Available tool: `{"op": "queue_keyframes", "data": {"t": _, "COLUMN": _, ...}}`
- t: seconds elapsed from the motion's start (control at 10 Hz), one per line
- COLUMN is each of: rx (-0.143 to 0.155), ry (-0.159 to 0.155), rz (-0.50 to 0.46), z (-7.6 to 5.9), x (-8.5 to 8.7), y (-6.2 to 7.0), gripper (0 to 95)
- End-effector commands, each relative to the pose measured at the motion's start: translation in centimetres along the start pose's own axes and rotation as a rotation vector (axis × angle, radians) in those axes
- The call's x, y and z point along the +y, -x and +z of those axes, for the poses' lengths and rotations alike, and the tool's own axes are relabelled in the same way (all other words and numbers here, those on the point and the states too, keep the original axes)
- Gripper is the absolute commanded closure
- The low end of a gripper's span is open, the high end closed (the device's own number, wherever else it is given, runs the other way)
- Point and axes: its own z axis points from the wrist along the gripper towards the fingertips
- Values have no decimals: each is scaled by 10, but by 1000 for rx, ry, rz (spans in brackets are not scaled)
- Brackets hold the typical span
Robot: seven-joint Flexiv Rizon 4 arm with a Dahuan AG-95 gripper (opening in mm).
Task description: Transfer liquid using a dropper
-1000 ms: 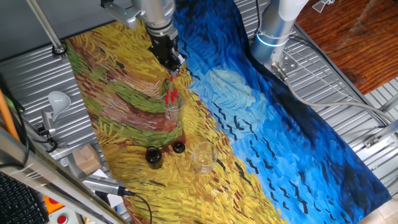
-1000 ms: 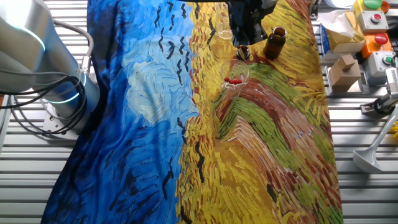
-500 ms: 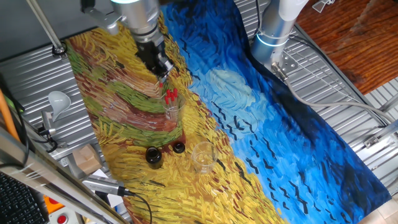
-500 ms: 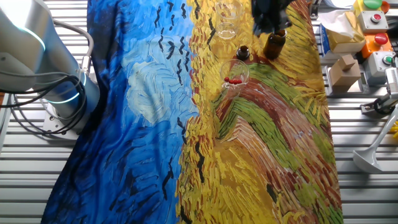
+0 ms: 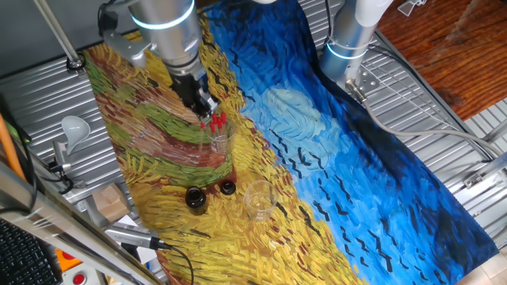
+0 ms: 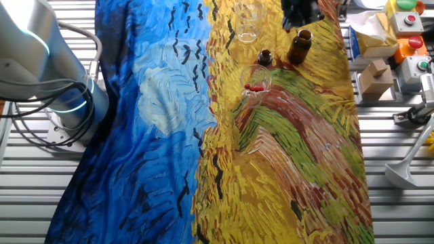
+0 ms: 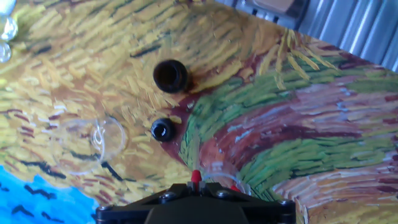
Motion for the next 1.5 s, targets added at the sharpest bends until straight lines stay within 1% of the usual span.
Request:
{"op": "queue_keyframes", "data": {"t": 0.1, "rx": 0, "ry": -2, "rz": -28, "z": -1, "x": 0, "y": -1, "gripper": 950}}
{"op": "queue_keyframes", "data": {"t": 0.4, "rx": 7, "ry": -4, "rz": -97, "z": -1, "x": 0, "y": -1, "gripper": 950}}
{"op": "queue_keyframes", "data": {"t": 0.5, "rx": 16, "ry": -11, "rz": -114, "z": -1, "x": 0, "y": -1, "gripper": 950}}
{"op": "queue_keyframes", "data": {"t": 0.7, "rx": 2, "ry": -5, "rz": -117, "z": -1, "x": 0, "y": -1, "gripper": 950}}
{"op": "queue_keyframes", "data": {"t": 0.9, "rx": 2, "ry": -4, "rz": -104, "z": 0, "x": 1, "y": 2, "gripper": 950}}
{"op": "queue_keyframes", "data": {"t": 1.2, "rx": 2, "ry": -4, "rz": -79, "z": -2, "x": 11, "y": 26, "gripper": 950}}
{"op": "queue_keyframes", "data": {"t": 1.3, "rx": 1, "ry": -4, "rz": -64, "z": 0, "x": 17, "y": 35, "gripper": 950}}
{"op": "queue_keyframes", "data": {"t": 1.5, "rx": -2, "ry": -6, "rz": -56, "z": 4, "x": 20, "y": 48, "gripper": 950}}
